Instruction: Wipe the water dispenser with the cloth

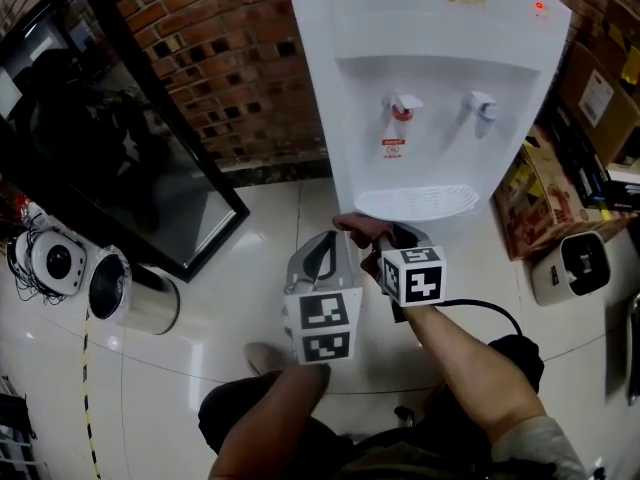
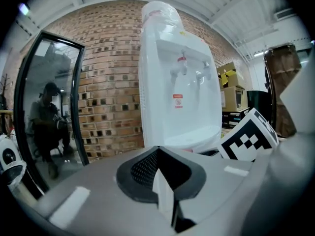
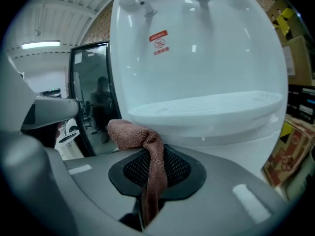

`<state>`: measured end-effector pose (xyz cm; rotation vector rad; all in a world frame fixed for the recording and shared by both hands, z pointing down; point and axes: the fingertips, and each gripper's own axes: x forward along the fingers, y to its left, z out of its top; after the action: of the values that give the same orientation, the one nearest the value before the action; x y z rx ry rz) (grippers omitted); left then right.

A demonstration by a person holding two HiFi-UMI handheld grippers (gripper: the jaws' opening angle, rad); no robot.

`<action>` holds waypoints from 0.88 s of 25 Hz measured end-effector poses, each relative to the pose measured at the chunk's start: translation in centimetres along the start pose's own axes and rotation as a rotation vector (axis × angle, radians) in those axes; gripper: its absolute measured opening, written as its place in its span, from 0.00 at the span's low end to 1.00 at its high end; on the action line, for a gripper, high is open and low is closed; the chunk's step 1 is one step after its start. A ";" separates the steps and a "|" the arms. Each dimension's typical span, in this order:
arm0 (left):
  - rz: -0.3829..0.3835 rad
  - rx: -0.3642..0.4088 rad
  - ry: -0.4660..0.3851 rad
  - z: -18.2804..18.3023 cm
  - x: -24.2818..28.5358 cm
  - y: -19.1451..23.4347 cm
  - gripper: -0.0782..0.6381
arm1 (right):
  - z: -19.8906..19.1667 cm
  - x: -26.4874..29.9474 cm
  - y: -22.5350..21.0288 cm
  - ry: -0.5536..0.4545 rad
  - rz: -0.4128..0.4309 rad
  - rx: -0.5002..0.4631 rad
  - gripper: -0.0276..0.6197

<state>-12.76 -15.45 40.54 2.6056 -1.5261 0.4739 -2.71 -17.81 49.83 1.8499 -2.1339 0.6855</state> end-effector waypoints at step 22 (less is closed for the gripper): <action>-0.157 -0.081 0.034 -1.2 2.9 -13.7 0.11 | 1.1 -9.1 -20.1 -0.087 -0.281 0.204 0.14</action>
<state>0.06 -10.77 43.72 2.6144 -1.2893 0.4298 18.65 -12.31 48.55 2.2686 -1.8561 0.7925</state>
